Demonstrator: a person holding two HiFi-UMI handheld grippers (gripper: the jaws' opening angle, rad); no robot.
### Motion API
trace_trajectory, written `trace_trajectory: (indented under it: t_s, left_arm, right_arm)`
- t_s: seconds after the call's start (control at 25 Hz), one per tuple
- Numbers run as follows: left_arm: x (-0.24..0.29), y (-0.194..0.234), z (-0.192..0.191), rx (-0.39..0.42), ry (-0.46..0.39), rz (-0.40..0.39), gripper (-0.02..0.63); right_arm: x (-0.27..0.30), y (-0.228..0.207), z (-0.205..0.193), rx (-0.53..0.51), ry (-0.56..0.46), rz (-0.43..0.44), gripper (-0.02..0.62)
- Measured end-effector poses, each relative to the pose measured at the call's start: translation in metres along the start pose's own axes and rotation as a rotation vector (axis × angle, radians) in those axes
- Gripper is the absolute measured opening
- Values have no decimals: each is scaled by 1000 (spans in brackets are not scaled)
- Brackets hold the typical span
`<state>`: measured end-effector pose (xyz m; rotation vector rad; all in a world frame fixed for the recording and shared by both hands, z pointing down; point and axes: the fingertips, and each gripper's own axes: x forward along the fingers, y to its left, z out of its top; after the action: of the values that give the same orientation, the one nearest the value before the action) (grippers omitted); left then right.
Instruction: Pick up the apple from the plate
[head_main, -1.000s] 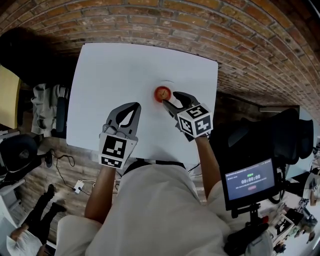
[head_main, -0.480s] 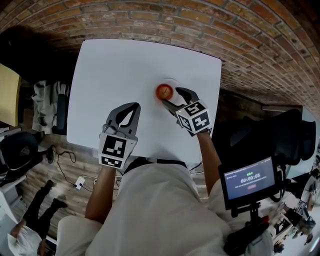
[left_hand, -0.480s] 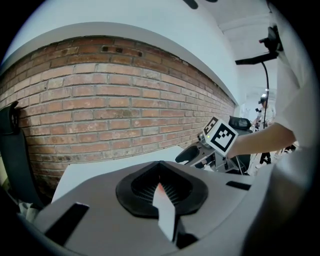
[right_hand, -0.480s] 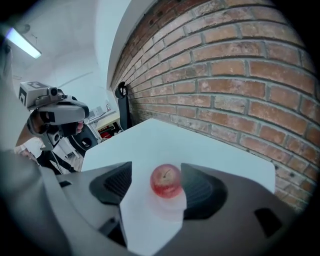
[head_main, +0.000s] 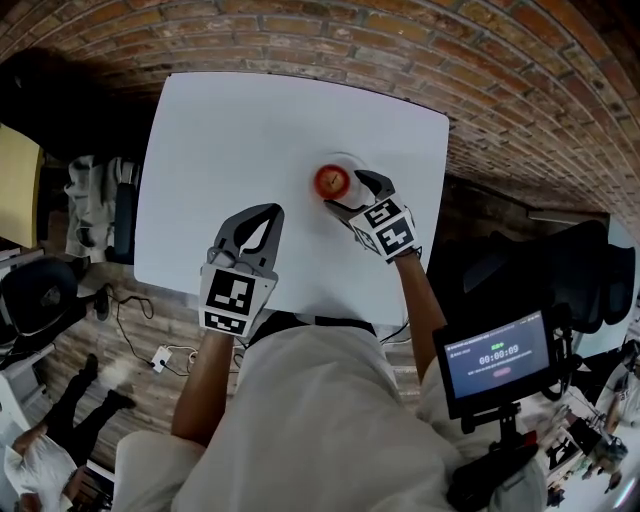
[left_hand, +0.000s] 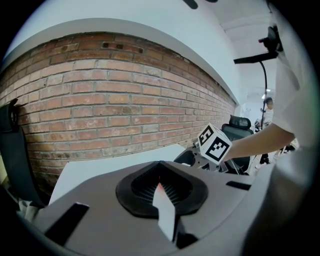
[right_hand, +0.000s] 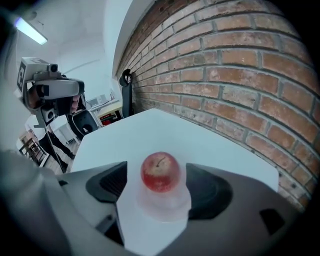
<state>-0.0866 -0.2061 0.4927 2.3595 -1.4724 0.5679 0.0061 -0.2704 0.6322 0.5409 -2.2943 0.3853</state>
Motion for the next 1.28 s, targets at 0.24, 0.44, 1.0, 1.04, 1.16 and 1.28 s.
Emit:
trace_trajectory:
  t_s: [0.24,0.44,1.0,1.04,1.16,1.28]
  left_arm:
    - [4,3,-4,1,20,8,6]
    - [6,2,-9,-4,35,6,6]
    - [11,-1,-14,19,61,7,6]
    - [11,-1,-14,18,62,9,6]
    - [11,-1,-15,16,64,10,6]
    - [11,0,-15,15,64,9,6]
  right_arm:
    - [13,-4,-12,5,23,8,348]
    - [23,-5,-17,-30,51,-5,348]
    - [37,-3,-23,-109,104,-27,353]
    - [37,-4,-22,-111,104,-35,353]
    - [38,-8,-21,-125,109,-59,353]
    - [39,-10,-22,-125,117,-74,353]
